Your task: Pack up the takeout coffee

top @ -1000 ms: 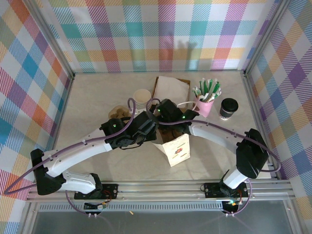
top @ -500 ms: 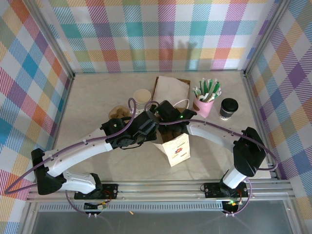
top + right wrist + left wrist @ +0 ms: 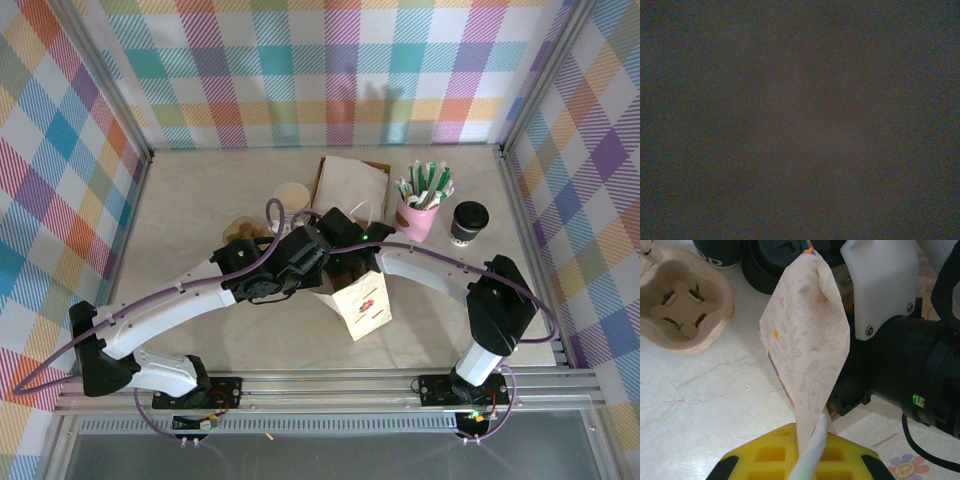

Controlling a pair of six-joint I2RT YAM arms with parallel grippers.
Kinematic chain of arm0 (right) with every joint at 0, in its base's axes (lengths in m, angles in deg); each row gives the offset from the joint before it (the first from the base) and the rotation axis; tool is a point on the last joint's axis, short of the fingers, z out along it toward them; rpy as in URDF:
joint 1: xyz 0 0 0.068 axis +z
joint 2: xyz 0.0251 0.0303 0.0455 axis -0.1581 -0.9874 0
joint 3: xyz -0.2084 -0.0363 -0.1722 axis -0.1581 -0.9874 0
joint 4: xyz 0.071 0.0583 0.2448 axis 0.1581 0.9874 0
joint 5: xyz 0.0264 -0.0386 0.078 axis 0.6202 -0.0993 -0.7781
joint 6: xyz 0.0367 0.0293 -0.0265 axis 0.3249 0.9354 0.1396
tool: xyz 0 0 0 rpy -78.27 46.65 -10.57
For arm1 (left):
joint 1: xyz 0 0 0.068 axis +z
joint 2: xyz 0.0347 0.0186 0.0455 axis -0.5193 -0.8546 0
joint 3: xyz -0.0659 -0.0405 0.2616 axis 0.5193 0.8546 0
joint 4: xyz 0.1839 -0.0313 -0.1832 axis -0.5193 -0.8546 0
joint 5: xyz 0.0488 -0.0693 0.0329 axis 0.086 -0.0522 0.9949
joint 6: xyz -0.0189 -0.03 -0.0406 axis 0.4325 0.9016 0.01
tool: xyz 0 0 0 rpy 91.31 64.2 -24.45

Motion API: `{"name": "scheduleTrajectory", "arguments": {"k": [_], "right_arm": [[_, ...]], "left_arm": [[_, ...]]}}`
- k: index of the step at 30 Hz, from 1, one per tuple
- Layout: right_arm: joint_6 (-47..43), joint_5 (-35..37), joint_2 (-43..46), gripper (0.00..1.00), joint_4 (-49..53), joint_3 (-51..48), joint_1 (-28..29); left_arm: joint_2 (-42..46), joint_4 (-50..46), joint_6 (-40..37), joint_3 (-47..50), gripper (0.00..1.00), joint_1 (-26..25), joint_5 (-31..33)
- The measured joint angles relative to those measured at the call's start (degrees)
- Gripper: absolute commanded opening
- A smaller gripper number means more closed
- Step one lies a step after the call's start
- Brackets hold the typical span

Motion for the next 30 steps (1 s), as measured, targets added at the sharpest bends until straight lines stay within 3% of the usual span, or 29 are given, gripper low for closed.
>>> {"name": "scheduleTrajectory", "arguments": {"k": [5,16,25,30], "right_arm": [[0.0,-1.2,2.1,0.38,3.5,0.0,0.0],[-0.4,-6.1,14.1,0.54,5.2,-0.6,-0.2],[-1.3,-5.4,17.4,0.47,3.1,-3.5,-0.2],[-2.2,-4.5,16.2,0.54,3.3,-3.6,-0.2]], "left_arm": [[-0.2,-1.2,0.0,-0.9,0.00,0.0,0.0],[1.4,-1.5,-2.0,-0.7,0.00,-1.6,0.6],[4.0,-1.5,-4.3,2.7,0.00,-3.7,2.3],[4.0,-0.8,-4.5,2.8,0.00,-3.8,3.0]]}}
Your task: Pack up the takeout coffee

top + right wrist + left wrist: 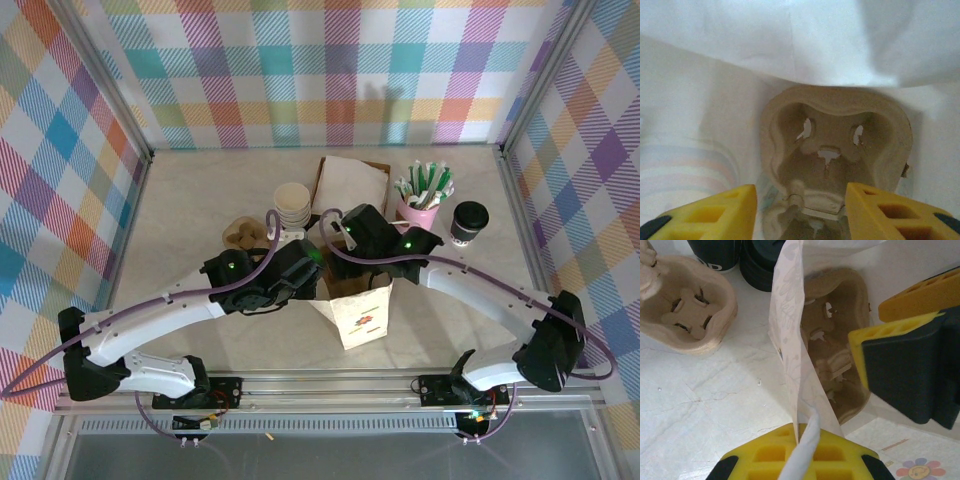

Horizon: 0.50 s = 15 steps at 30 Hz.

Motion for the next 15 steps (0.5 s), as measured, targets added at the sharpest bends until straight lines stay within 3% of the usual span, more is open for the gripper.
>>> {"name": "scheduleTrajectory", "arguments": {"k": [15], "right_arm": [[0.0,0.9,-5.2,0.71,-1.0,-2.7,0.0]], "left_arm": [[-1.4,0.3,0.1,-1.3,0.00,0.0,1.3]]}}
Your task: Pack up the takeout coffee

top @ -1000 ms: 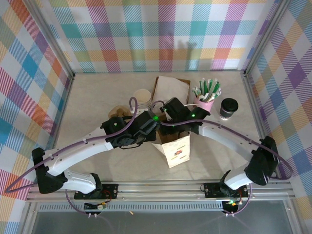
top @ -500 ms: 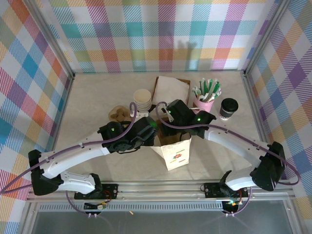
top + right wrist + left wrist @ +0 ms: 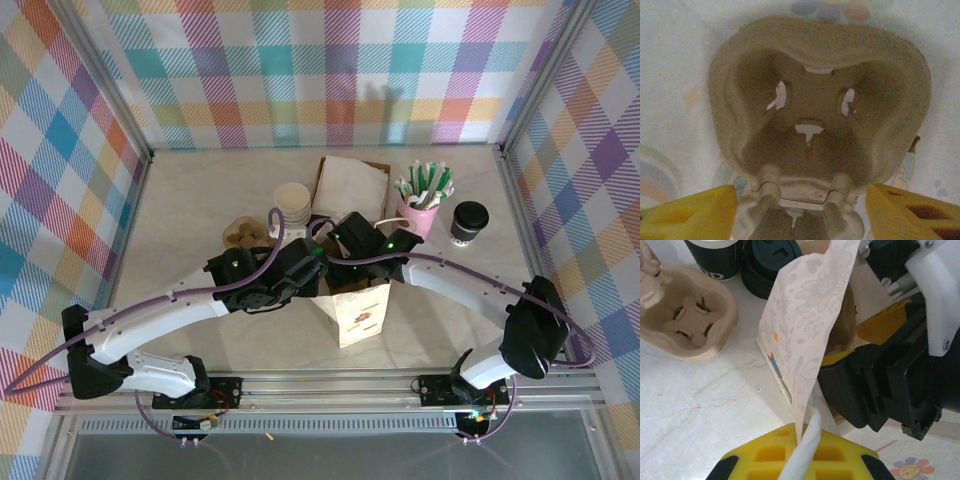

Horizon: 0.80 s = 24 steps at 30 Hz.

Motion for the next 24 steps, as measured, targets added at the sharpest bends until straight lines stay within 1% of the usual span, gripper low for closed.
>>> {"name": "scheduleTrajectory", "arguments": {"k": [4,13,20,24], "right_arm": [[-0.1,0.5,-0.1,0.73,-1.1,-1.5,0.1],[-0.6,2.1,0.0,0.73,-2.0,-2.3,1.2],[-1.9,2.7,7.2,0.70,-2.0,-5.2,3.1],[-3.0,2.5,8.4,0.70,-1.9,-7.1,3.5]], "left_arm": [[-0.3,0.2,0.0,-0.3,0.00,0.0,0.2],[-0.5,0.3,0.6,-0.3,0.00,0.1,0.2],[-0.5,0.5,0.6,-0.3,0.00,0.2,0.2],[-0.5,0.5,0.7,-0.3,0.00,0.2,0.2]]}}
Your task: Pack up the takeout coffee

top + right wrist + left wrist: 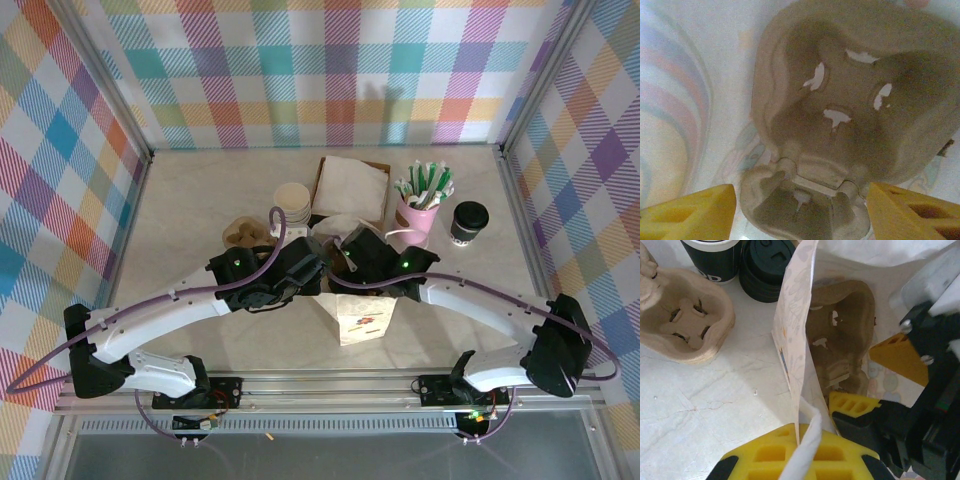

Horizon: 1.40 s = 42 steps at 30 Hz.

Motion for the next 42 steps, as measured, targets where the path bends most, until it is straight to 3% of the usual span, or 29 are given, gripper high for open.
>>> {"name": "scheduleTrajectory", "arguments": {"k": [4,11,21,27,33,42], "right_arm": [[-1.0,0.0,-1.9,0.70,0.0,-0.8,0.0],[-1.3,1.6,-6.7,0.81,-0.2,-1.3,-0.7],[2.3,0.7,-12.0,0.85,-3.4,0.0,-2.2],[3.1,-1.1,-13.0,0.72,-5.2,-0.2,-2.5],[1.9,-0.9,-12.2,0.54,-4.9,-0.7,-2.8],[-0.5,-1.1,-7.4,0.41,-1.1,-0.7,-3.1]], "left_arm": [[0.0,0.0,0.0,0.0,0.00,0.1,0.0],[-0.1,0.0,0.0,-0.6,0.00,0.1,-0.6],[-1.5,-0.2,0.0,-1.0,0.00,0.7,-1.1],[-1.7,-0.3,0.0,-1.2,0.00,0.7,-1.0],[-1.8,-0.2,0.0,-1.5,0.00,0.7,-1.0],[-1.8,-0.3,0.0,-1.6,0.00,0.7,-1.0]]}}
